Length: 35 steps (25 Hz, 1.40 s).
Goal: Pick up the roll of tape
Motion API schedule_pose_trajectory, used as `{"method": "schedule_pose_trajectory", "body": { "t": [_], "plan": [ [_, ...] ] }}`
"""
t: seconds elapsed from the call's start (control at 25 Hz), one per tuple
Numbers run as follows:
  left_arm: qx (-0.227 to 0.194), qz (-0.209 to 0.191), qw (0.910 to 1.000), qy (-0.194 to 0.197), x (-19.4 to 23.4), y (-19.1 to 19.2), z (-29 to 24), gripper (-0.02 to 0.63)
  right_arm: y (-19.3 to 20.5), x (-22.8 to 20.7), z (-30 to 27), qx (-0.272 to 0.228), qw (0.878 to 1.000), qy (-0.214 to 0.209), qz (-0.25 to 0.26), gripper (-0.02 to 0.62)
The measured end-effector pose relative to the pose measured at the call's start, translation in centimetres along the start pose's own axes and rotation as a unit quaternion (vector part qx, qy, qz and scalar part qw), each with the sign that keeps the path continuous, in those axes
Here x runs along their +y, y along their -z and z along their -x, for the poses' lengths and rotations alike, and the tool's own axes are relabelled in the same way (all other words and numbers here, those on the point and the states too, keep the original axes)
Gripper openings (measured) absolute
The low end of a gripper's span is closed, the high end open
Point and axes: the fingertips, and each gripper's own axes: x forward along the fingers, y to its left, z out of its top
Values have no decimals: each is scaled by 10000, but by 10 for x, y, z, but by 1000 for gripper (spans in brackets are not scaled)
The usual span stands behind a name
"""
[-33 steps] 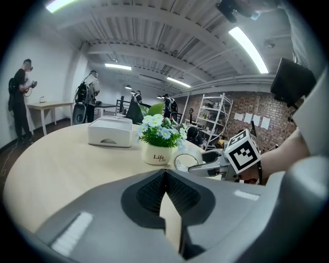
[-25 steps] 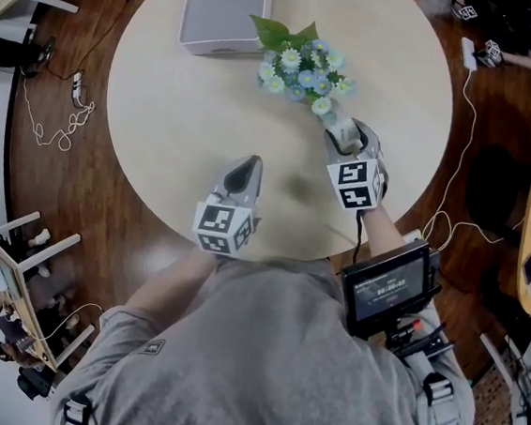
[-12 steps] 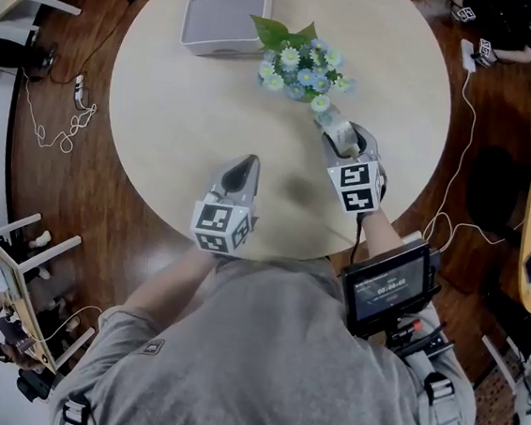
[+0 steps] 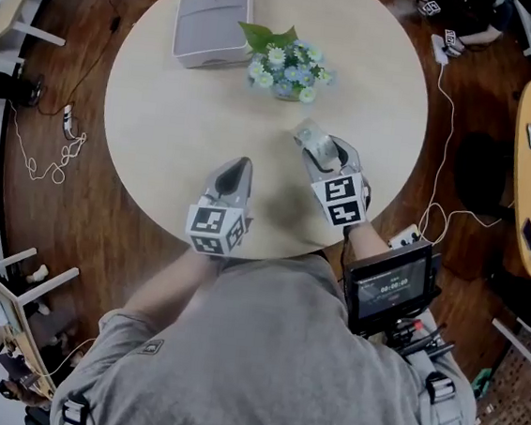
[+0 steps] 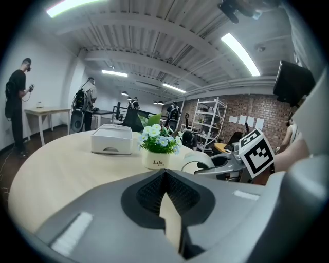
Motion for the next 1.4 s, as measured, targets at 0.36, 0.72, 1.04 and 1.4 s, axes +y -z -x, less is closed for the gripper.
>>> {"method": "schedule_pose_trajectory", "body": {
  "t": [0.36,0.72,1.04,1.4],
  "plan": [
    [-455,-62,9985,288,7,-16,48,2,-36,54,52,-544,9981,287,-61,236],
    [-1061,-52,9936,375,16,-39,106,2,-54,113,104,-1039,9932,468,-248,236],
    [-1353,-87,9877,775,-2,-45,145,2,-51,143,161,-1402,9848,852,-566,236],
    [-1494,-170,9821,1131,-24,-40,183,2,-39,173,201,-1581,9781,1033,-871,236]
  ]
}}
